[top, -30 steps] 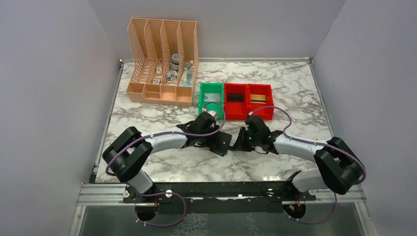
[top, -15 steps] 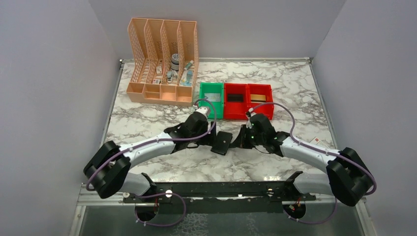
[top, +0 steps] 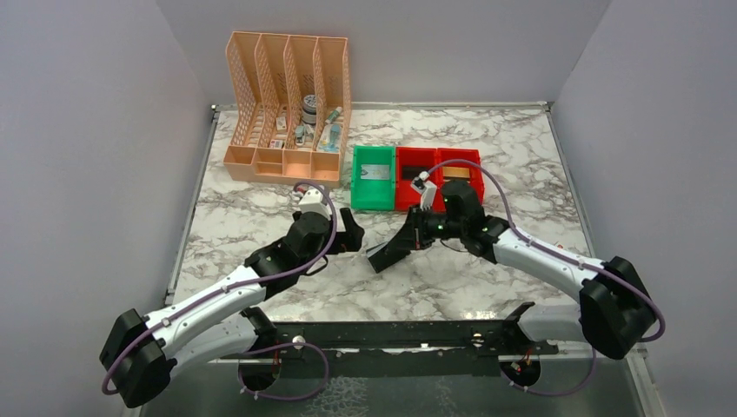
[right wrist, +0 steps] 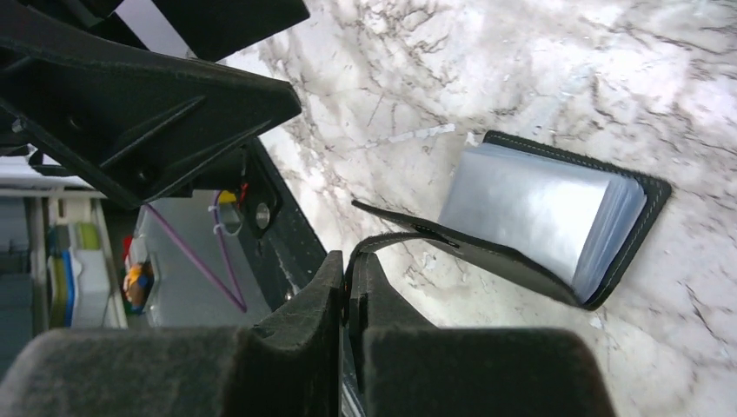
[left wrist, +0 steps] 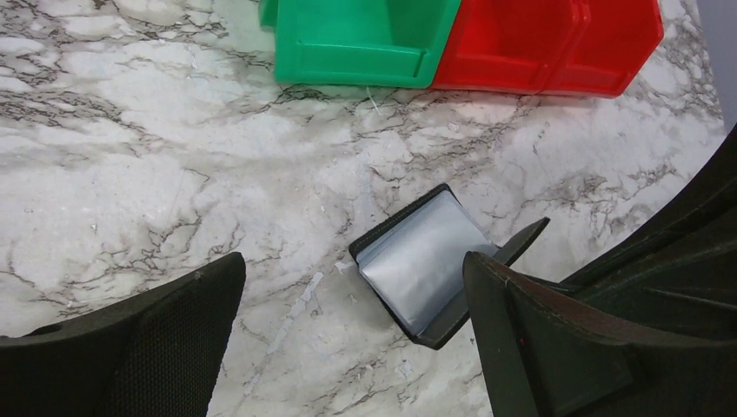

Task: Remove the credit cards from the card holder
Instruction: Open the card holder at the center of the board.

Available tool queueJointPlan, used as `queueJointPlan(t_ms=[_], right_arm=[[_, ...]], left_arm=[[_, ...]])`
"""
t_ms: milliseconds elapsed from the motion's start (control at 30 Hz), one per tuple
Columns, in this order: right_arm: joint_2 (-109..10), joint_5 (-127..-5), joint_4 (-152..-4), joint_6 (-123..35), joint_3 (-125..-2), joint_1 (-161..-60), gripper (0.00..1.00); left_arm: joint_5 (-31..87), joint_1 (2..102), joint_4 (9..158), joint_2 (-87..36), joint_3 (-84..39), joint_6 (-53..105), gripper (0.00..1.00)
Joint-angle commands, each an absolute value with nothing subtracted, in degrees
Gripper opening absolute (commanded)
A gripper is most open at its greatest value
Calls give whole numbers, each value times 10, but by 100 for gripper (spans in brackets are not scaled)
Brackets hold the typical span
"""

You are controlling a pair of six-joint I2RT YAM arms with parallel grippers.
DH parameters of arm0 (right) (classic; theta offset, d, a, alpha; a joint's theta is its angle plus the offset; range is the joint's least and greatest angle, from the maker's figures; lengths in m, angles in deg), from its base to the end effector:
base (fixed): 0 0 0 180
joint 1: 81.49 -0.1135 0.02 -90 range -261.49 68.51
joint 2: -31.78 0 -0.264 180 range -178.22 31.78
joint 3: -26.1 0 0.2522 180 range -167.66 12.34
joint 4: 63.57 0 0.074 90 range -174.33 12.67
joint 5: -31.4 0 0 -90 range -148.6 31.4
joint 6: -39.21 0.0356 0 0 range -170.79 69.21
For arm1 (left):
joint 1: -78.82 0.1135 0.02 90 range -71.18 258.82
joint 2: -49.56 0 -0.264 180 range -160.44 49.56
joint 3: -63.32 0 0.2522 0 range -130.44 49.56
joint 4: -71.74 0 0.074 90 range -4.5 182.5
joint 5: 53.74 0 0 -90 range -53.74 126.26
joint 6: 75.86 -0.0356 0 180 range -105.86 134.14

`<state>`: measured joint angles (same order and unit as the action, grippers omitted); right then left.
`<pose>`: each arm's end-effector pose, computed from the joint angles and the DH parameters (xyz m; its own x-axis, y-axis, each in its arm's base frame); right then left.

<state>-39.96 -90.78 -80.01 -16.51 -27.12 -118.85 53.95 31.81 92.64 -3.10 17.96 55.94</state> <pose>0.1966 0.1739 0.2244 -0.8610 -0.0576 -0.5053 -0.4545 0.5329 0.7138 0.1478 -0.1427 0.2404 -0.5830 -0.3059 -0.7527 0.1686 0.8607 -0.4804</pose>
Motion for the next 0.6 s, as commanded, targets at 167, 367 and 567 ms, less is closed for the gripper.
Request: queueJointPlan(t_ms=[167, 367, 567], right_arm=[[-468, -1069, -733, -178, -305, -1189, 2], [-419, -1022, -845, -269, -268, -1189, 1], [-368, -654, -964, -199, -204, -1176, 2]], left_arm=[[542, 316, 906, -32, 206, 563, 99], [526, 316, 894, -44, 201, 552, 99], [432, 319, 864, -116, 167, 517, 99]])
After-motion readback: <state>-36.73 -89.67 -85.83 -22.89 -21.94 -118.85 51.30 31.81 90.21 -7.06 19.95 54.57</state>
